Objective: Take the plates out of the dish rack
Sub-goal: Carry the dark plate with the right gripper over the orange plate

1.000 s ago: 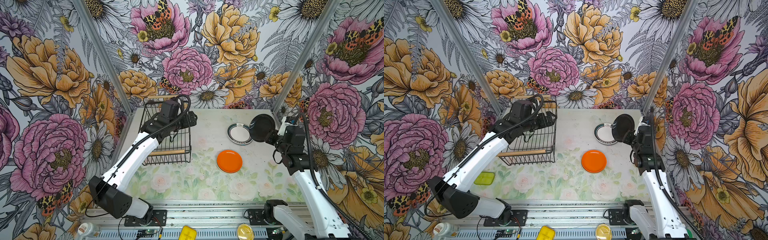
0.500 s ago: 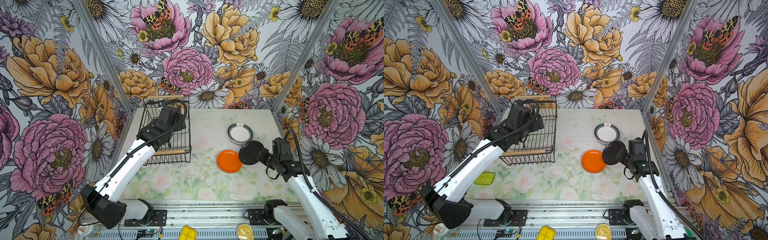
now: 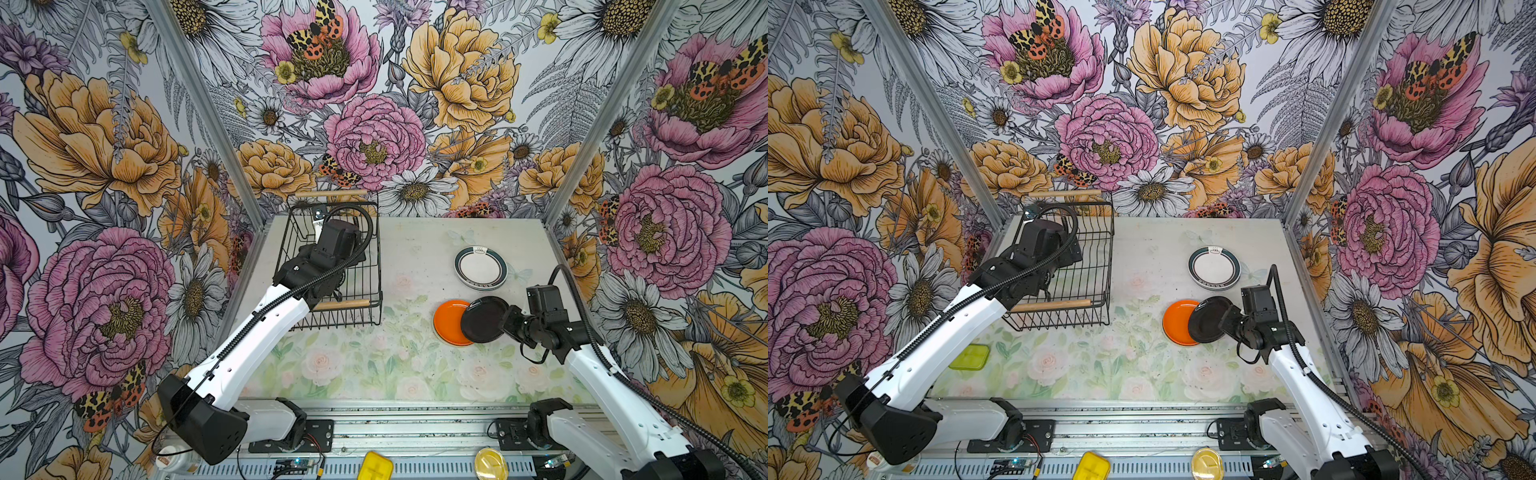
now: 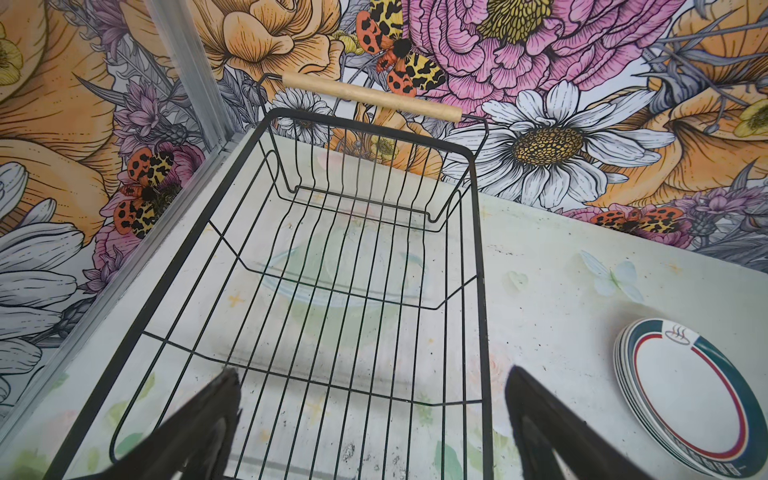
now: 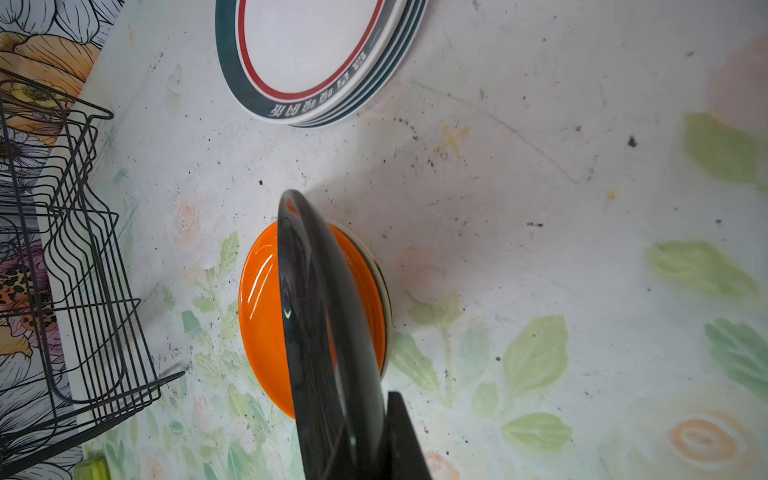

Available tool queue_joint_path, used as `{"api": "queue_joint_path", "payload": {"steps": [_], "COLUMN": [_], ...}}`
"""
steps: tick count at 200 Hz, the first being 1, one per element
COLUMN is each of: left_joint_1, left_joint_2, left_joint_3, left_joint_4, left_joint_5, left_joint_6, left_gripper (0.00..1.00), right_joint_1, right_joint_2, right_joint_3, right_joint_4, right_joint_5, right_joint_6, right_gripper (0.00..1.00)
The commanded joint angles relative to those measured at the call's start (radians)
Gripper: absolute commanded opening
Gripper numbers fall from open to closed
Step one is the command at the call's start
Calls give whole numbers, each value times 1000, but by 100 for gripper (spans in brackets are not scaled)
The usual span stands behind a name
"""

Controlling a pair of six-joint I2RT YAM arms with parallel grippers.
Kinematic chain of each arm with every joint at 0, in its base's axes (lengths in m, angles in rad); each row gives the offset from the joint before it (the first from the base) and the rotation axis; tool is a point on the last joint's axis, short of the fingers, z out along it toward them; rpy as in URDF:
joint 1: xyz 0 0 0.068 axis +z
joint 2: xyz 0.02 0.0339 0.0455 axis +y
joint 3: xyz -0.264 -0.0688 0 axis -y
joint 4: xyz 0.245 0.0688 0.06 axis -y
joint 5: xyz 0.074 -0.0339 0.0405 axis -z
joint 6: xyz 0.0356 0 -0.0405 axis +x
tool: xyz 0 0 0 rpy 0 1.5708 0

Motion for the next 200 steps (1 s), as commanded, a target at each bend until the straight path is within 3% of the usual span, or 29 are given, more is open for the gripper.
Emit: {"api": "queue_joint_path", "payload": {"steps": [1, 57, 119, 143, 200], "left_joint_1": [-4, 6, 21, 24, 40], "left_joint_2": [-55, -94, -100, -101, -111], "left_joint_3": [-43, -84, -95, -100, -114], "left_joint_4": [78, 106, 112, 112, 116], "left_joint_5": [2, 13, 32, 37, 54], "left_joint_6": [22, 34, 35, 35, 33], "left_gripper": [99, 99, 99, 99, 99], "right_joint_1": [13, 17, 30, 46, 78], "right_joint_2": [23, 102, 169, 209, 258], "right_joint_3": [-8, -45, -46, -36, -13], "right_joint_4": [74, 172, 201, 204, 199], "right_joint_5": [-53, -131, -139, -138, -109], "right_joint_6": [21, 37, 45, 44, 43], "right_gripper": [0, 0, 0, 6, 33]}}
